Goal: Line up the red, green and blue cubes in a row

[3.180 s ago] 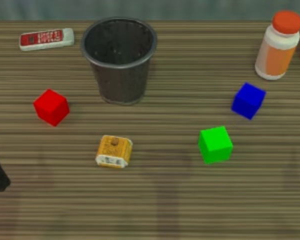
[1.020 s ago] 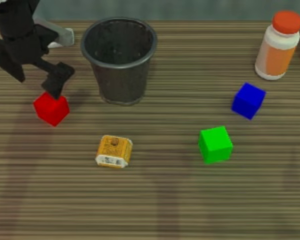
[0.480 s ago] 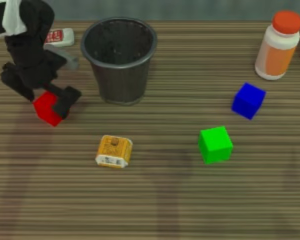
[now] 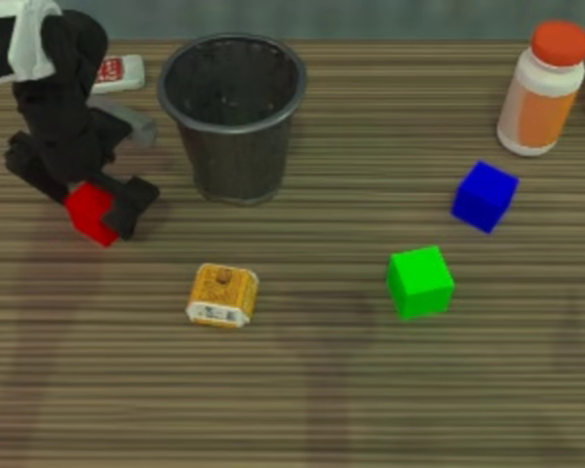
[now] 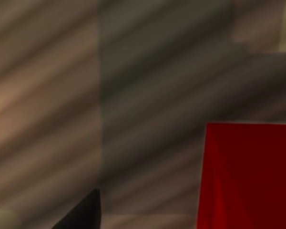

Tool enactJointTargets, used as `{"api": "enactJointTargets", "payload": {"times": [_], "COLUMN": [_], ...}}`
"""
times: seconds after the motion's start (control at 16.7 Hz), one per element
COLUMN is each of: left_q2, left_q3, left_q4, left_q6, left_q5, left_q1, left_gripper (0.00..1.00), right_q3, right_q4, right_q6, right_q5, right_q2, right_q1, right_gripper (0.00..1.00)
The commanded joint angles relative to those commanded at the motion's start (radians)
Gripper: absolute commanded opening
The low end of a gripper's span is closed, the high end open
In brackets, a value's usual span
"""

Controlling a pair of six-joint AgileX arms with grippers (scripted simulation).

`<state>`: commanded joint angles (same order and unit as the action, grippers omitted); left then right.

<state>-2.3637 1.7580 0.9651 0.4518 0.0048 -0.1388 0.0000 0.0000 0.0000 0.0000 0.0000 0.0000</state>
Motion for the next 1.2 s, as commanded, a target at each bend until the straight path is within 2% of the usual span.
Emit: {"api": "enactJointTargets", "payload": {"times": [0.66,1.2], "left_q2": [0.000,0.025], "left_q3": [0.000,0.004], "left_q4": [0.000,0.010], "left_q6": [0.000,-0.005], "left_q5": [0.000,0.009], "left_q1": [0.000,0.001], "left_gripper": [0.02,0.00], "right_q3": [0.000,0.000], "right_q4": [0.000,0.000], "right_q6": [0.000,0.000], "right_q5": [0.000,0.000], "right_q2": [0.000,0.000], "right_q1": [0.000,0.000], "right_gripper": [1.00,1.00]}}
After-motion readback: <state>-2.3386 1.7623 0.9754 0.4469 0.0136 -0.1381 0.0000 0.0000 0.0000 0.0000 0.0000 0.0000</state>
